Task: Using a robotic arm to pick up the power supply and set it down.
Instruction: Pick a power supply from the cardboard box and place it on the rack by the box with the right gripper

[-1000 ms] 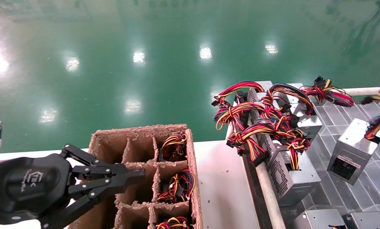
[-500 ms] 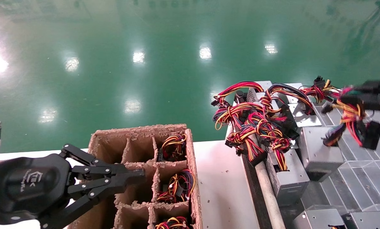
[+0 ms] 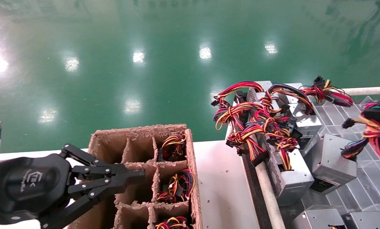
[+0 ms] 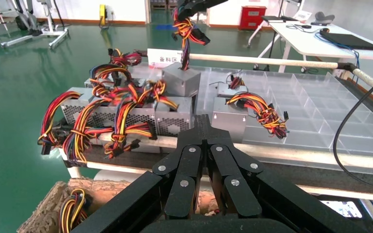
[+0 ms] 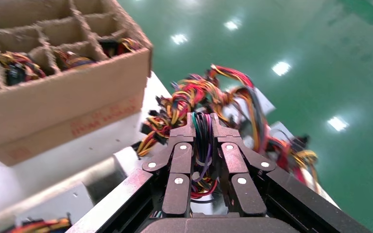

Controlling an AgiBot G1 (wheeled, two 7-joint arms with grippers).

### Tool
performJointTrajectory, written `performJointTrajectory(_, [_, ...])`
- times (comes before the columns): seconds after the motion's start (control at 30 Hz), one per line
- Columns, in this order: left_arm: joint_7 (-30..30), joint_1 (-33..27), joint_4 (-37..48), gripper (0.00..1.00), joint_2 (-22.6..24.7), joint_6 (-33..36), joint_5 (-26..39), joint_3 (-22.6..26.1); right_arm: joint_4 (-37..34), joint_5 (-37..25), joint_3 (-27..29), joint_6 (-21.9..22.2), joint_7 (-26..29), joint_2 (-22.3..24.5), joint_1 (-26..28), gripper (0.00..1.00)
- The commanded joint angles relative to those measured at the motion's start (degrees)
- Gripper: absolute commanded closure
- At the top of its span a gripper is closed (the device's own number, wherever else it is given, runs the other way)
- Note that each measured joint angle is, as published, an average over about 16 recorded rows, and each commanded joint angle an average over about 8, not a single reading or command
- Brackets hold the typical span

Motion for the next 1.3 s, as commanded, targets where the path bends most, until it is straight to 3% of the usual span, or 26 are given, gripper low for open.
performJointTrajectory(0.03, [0.0, 0.0, 0.0, 1.0, 0.0, 0.0, 0.0, 0.0, -0.5, -0.6, -0.6, 0.0, -0.2, 0.6, 1.0, 1.0])
performJointTrajectory(0.47, [0.0, 0.0, 0.0, 1.0, 0.0, 0.0, 0.0, 0.0, -3.9, -1.9, -6.2, 0.0, -2.9, -2.4, 4.0, 1.0])
performJointTrajectory(0.87, [0.0, 0.0, 0.0, 1.0, 0.0, 0.0, 0.0, 0.0, -3.2, 5.7, -12.6, -0.2, -4.2, -6.2, 3.5, 1.0])
performJointTrajectory(1.3, [0.0, 0.0, 0.0, 1.0, 0.0, 0.0, 0.0, 0.0, -2.2, 8.7, -18.8, -0.1, -3.9, -5.1, 6.2, 1.0])
